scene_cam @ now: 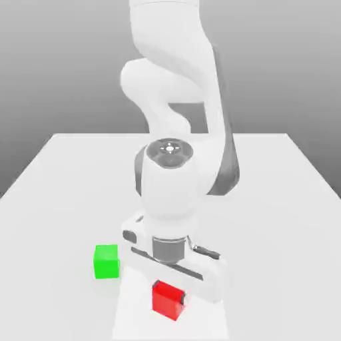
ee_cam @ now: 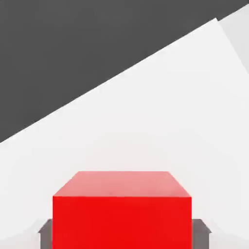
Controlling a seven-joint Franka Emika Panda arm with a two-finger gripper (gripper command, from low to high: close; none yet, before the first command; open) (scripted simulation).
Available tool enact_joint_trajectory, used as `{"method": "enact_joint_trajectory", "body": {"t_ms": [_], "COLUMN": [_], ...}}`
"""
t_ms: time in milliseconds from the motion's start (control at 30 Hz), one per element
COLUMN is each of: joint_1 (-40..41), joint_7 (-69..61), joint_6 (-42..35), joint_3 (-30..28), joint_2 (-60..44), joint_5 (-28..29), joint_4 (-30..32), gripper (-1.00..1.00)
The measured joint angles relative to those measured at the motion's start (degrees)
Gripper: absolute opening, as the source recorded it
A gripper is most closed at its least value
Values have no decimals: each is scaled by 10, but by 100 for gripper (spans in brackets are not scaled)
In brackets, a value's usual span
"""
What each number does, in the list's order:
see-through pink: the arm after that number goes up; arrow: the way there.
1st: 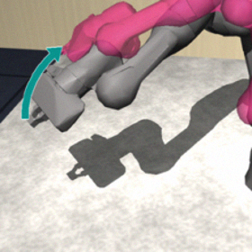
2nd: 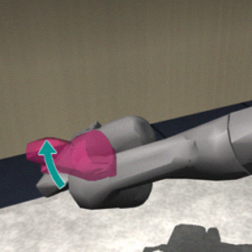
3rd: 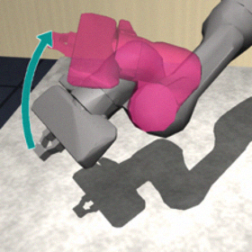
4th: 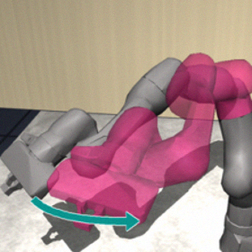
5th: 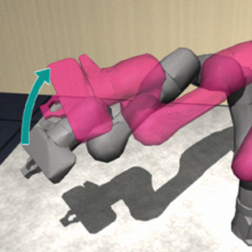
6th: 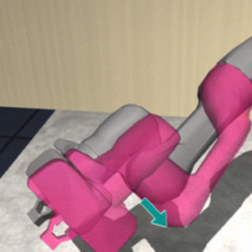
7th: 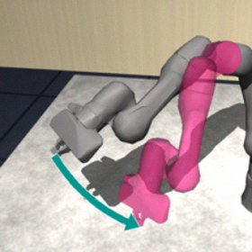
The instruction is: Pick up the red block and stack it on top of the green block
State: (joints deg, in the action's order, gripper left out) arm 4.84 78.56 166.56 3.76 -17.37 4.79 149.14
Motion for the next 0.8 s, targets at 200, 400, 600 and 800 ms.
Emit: {"method": "enact_joint_trajectory", "body": {"t_ms": [200, 400, 600, 800], "joint_1": [9, 94, 154, 154], "joint_7": [-15, -3, 32, 25], "joint_6": [-57, -111, -110, 0], "joint_3": [14, -18, -61, -65], "joint_2": [68, 190, 268, 157], "joint_5": [-20, -40, -37, -51], "joint_4": [11, 80, 158, 157], "gripper": [-100, -100, -100, 100]}}
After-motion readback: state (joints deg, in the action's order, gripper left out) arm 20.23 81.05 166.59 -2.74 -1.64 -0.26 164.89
